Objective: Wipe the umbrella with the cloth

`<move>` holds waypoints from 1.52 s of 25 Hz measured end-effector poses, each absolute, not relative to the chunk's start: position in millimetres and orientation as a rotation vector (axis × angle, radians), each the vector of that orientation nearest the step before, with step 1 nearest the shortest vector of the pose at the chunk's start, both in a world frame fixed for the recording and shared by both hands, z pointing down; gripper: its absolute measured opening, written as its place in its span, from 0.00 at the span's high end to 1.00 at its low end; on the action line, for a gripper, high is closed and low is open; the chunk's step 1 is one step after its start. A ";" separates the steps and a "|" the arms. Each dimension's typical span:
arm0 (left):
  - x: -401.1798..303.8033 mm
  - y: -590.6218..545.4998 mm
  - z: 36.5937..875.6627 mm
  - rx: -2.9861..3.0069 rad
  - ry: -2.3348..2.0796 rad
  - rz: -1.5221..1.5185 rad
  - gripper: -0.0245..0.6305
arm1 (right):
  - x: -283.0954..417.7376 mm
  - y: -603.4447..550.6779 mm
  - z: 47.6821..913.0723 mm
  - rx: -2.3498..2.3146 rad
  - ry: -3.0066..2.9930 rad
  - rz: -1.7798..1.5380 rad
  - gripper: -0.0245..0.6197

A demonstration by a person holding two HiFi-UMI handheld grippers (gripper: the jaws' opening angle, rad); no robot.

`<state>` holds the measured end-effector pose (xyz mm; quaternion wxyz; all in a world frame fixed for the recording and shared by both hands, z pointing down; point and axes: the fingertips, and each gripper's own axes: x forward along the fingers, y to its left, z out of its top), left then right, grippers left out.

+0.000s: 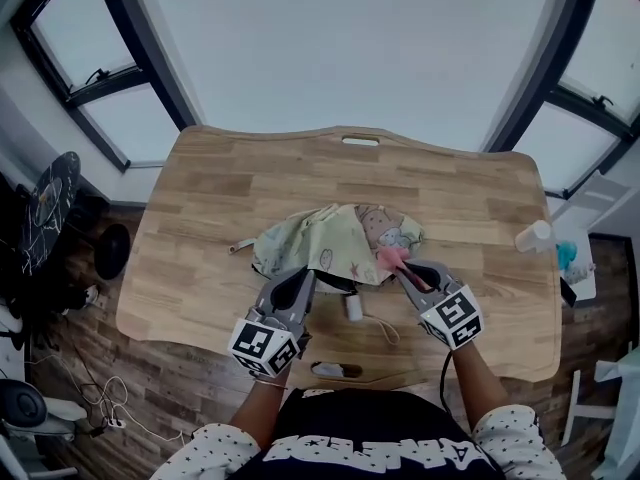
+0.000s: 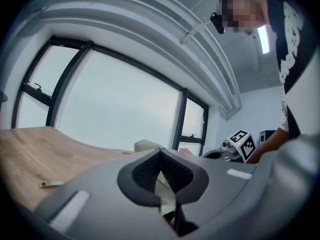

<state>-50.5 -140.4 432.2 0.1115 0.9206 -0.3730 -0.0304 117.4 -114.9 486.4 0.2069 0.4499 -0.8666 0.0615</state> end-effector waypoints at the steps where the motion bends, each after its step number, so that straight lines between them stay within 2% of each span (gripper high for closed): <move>1: -41.8 -140.2 430.7 2.714 -1.069 -0.095 0.96 | 119.1 -111.0 479.1 1.274 -2.423 0.168 0.89; 11: 61.2 -131.1 432.8 2.810 -0.735 -0.086 0.96 | 150.6 -59.7 441.0 1.451 -2.428 0.183 0.89; 21: 129.7 -116.8 488.4 2.872 -0.543 0.173 0.96 | 187.6 -22.3 422.0 1.645 -2.353 0.217 0.89; 28: 141.5 -112.4 518.1 2.853 -0.519 0.305 0.96 | 199.2 -3.4 421.8 1.710 -2.317 0.251 0.89; 38: 132.0 -104.3 493.1 2.856 -0.496 0.202 0.96 | 178.0 -22.1 409.9 1.645 -2.399 0.219 0.89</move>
